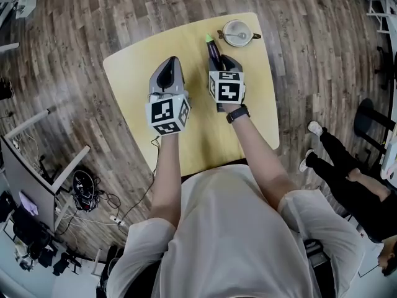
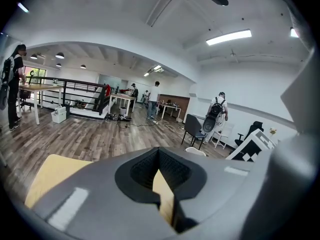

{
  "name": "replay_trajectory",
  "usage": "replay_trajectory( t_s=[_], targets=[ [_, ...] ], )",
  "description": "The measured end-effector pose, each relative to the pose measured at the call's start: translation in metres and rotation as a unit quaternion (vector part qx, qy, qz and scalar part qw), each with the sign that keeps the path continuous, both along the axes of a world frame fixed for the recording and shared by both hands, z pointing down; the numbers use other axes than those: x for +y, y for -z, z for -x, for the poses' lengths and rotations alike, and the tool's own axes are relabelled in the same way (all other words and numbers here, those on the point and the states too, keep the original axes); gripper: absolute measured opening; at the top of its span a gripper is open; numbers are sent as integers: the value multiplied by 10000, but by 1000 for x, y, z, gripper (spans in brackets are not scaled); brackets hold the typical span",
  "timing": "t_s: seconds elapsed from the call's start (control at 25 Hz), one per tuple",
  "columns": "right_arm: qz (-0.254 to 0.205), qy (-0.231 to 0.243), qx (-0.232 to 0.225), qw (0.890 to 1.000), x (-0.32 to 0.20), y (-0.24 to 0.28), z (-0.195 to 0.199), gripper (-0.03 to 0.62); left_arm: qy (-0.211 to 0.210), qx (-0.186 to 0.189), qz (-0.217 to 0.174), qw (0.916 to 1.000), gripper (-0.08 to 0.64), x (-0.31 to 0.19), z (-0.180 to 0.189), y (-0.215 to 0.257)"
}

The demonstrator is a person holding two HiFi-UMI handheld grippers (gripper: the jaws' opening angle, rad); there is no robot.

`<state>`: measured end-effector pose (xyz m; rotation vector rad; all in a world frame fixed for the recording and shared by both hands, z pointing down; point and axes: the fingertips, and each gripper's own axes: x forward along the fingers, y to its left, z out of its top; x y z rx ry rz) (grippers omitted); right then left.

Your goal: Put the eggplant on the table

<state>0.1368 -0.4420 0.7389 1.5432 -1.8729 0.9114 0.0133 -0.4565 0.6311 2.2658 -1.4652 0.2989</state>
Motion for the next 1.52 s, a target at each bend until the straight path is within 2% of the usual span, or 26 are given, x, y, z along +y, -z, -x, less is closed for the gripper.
replay_trajectory(
  t_s=[0.28,0.36,0.4,0.48,0.52,0.76,1.12,1.32,1.52],
  targets=[
    [81,-3,102,9999,-4,-10,0,154,44,6,60,10000,11,2,0,-6],
    [41,32,-37,10000,-5,-9,5,160,35,-10,65,10000,11,5,3,-5],
    [6,74,-183,9998,-5,-8,9,173,17,-46,64,10000,11,7,3,-4],
    [-81,193,-384,9990,-6,-3,16,244,-36,-159,51,9999,11,12,3,-1],
    [-153,256,-383,9988,-7,2,18,250,-51,-193,34,9998,11,14,4,1],
    [-702,373,-335,9963,-7,49,29,255,33,-158,-128,9998,11,28,23,28],
    [-1300,204,-251,9910,38,119,32,253,92,-24,-417,9991,11,72,45,77],
    [-1736,175,-320,9841,69,170,39,253,90,28,-659,9978,11,98,56,108],
    [-2178,495,-265,9744,100,218,57,212,52,69,-957,9954,11,122,64,143]
  ],
)
